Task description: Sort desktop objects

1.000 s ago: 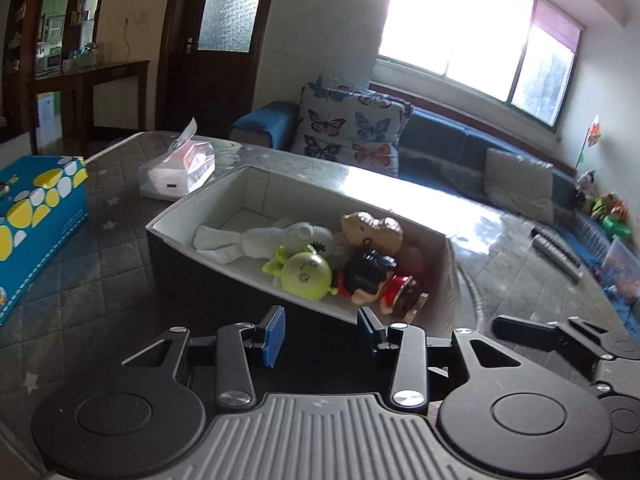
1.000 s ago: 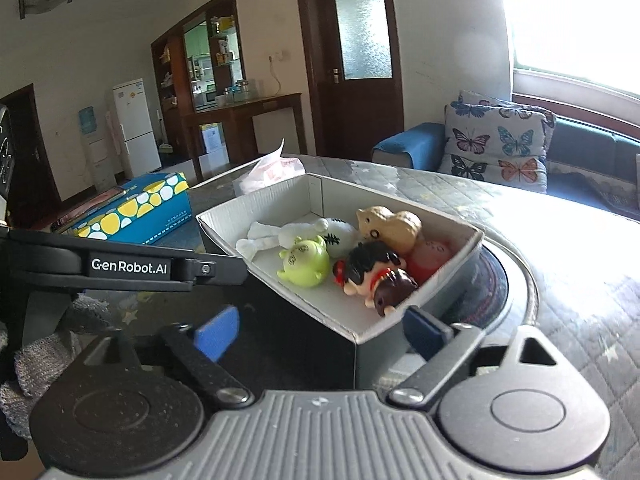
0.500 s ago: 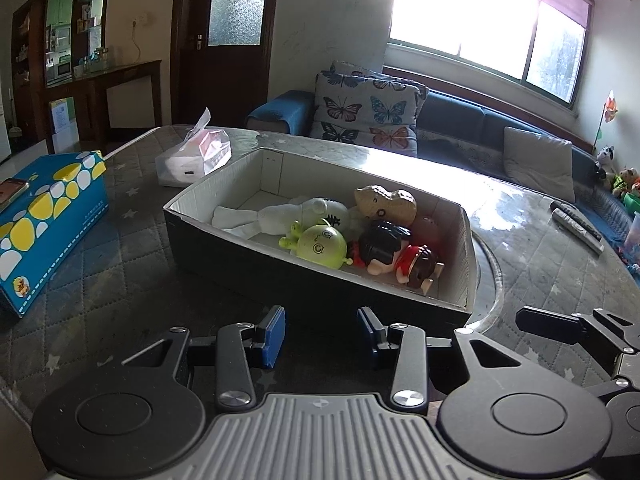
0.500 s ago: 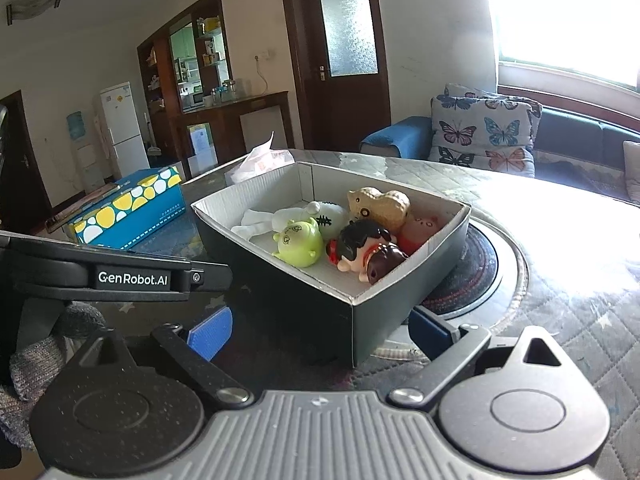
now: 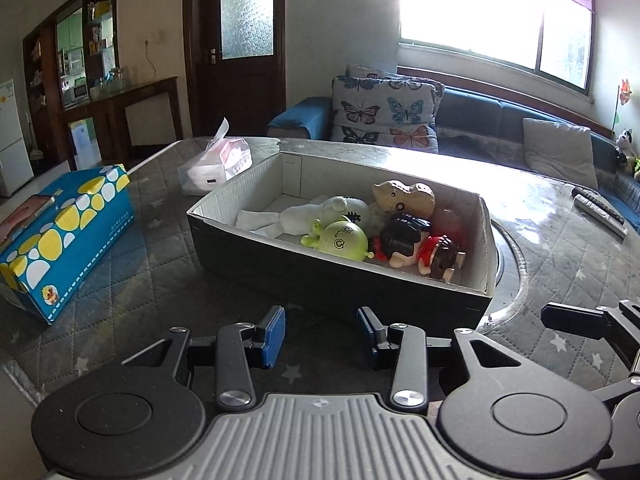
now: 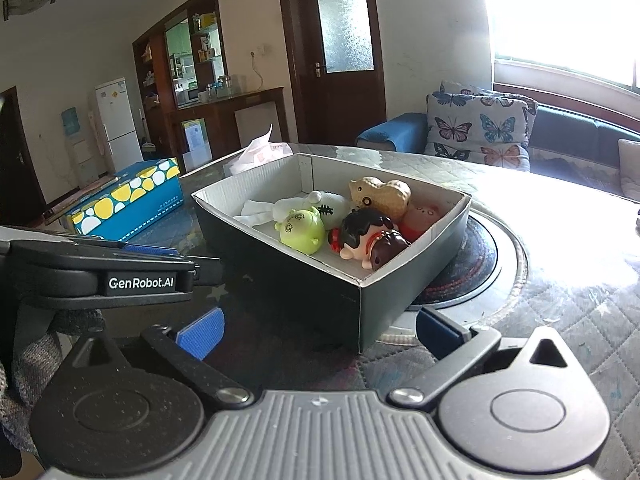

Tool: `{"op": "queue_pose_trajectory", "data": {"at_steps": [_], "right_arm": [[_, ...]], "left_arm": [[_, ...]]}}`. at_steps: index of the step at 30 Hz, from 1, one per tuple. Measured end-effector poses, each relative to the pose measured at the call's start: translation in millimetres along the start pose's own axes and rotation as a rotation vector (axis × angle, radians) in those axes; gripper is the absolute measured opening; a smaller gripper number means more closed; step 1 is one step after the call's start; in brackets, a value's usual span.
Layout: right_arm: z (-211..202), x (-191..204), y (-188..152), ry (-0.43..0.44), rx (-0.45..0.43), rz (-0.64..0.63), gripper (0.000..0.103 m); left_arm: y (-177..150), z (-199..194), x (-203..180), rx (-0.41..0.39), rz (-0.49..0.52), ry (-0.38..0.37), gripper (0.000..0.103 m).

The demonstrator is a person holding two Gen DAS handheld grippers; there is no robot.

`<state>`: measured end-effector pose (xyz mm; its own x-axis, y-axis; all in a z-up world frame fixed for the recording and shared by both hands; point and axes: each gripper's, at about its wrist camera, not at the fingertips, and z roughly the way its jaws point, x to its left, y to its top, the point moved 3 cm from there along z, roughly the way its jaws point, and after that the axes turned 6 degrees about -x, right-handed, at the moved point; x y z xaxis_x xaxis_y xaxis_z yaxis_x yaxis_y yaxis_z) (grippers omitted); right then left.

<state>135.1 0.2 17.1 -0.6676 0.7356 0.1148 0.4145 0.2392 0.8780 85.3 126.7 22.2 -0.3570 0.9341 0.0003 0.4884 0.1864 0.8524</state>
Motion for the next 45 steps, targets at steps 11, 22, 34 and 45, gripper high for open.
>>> {"op": "queue_pose_trajectory", "data": {"at_steps": [11, 22, 34, 45], "right_arm": [[1, 3, -4, -0.026, 0.013, 0.015, 0.103], [4, 7, -8, -0.037, 0.029, 0.015, 0.103], [7, 6, -10, -0.045, 0.035, 0.031, 0.103], [14, 8, -10, -0.047, 0.043, 0.03, 0.103]], "left_arm": [[-4, -3, -1, -0.002, 0.012, 0.01, 0.042], [-10, -5, -2, -0.026, 0.025, 0.036, 0.042], [-14, 0, -4, -0.022, 0.033, 0.054, 0.042], [-14, 6, -4, -0.03, 0.045, 0.086, 0.042]]}}
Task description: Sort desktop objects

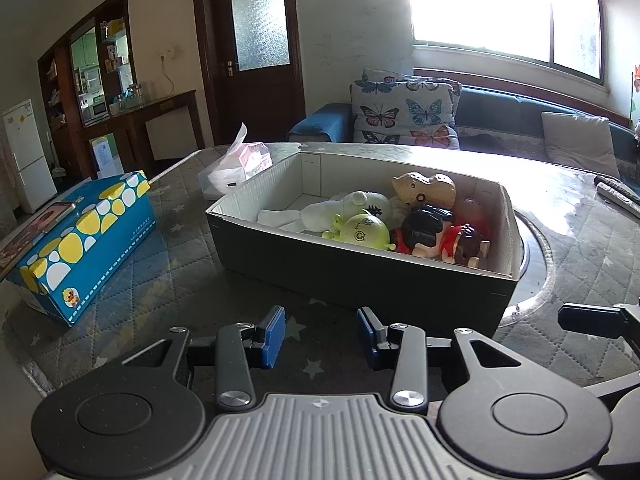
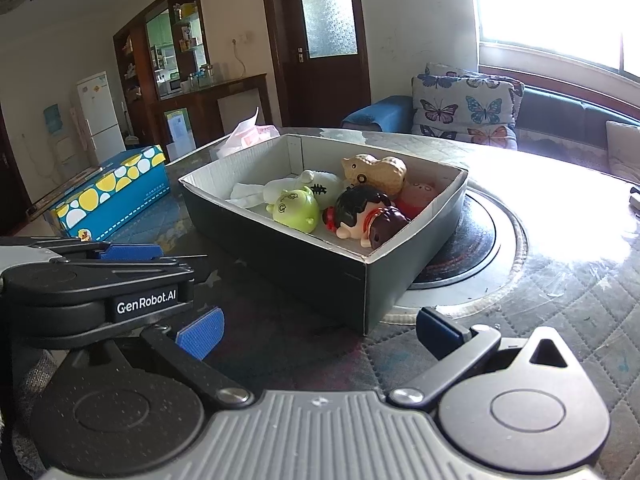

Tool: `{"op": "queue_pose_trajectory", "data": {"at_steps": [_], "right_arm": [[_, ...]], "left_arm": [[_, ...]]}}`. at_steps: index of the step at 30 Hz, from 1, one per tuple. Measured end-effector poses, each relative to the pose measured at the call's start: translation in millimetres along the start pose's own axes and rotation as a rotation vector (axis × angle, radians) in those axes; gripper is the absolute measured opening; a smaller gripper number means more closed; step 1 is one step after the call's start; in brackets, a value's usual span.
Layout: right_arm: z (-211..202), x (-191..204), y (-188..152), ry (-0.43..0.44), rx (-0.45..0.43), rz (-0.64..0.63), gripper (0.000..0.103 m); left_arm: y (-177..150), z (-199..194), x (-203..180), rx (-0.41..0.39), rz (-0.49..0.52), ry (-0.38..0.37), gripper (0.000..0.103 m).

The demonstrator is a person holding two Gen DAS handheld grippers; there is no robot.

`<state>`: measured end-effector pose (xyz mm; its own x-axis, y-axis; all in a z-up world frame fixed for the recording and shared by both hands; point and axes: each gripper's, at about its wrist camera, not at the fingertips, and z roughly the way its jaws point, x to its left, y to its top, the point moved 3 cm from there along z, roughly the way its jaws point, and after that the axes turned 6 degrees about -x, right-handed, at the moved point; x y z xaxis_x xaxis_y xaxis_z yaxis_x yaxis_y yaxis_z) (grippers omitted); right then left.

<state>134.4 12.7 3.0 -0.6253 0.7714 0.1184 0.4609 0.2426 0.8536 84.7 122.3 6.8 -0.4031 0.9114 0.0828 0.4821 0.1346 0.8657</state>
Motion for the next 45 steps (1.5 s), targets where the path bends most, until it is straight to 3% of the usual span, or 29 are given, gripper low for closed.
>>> {"op": "queue_pose_trajectory", "data": {"at_steps": [45], "right_arm": [[40, 2, 13, -0.085, 0.047, 0.003, 0.103]], "left_arm": [[20, 38, 4, 0.004, 0.058, 0.044, 0.042]]}}
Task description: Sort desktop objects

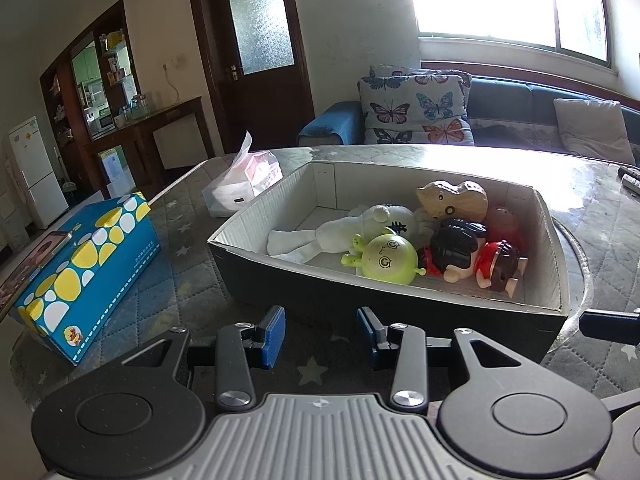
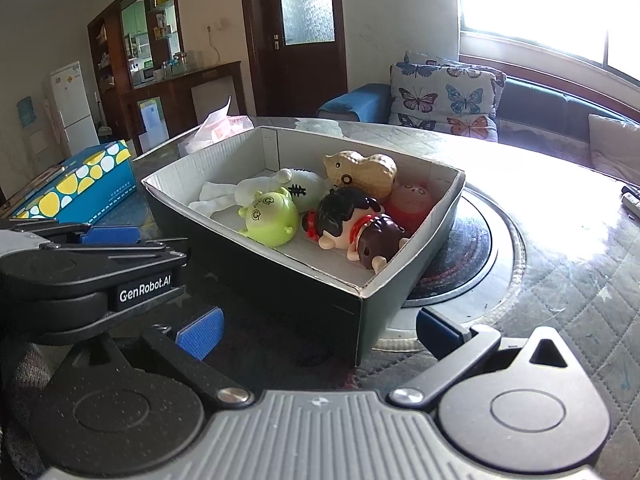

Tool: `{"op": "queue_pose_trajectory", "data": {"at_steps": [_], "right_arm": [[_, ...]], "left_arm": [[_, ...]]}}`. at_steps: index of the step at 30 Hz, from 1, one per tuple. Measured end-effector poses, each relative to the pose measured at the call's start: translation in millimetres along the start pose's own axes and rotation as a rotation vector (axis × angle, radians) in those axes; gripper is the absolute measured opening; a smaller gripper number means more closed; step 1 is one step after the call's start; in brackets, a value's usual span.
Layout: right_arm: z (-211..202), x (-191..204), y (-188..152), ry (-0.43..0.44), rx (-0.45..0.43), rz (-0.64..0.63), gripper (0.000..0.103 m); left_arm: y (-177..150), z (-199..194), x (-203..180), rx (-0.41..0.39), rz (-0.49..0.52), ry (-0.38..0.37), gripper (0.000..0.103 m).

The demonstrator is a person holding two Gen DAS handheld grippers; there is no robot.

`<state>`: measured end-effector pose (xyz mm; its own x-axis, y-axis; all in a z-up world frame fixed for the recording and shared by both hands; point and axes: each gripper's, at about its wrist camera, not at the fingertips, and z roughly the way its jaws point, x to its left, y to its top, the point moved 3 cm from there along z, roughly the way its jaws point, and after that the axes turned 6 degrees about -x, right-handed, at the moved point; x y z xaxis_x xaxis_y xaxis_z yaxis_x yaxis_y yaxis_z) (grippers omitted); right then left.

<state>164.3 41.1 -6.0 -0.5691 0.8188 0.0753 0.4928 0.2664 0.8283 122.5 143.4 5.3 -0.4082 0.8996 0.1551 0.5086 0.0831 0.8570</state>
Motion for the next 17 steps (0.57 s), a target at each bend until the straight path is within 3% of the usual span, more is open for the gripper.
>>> {"op": "queue_pose_trajectory", "data": {"at_steps": [17], "right_arm": [[13, 1, 2, -0.011, 0.017, 0.003, 0.103]], "left_arm": [[4, 12, -3, 0.0, 0.005, -0.026, 0.041]]}}
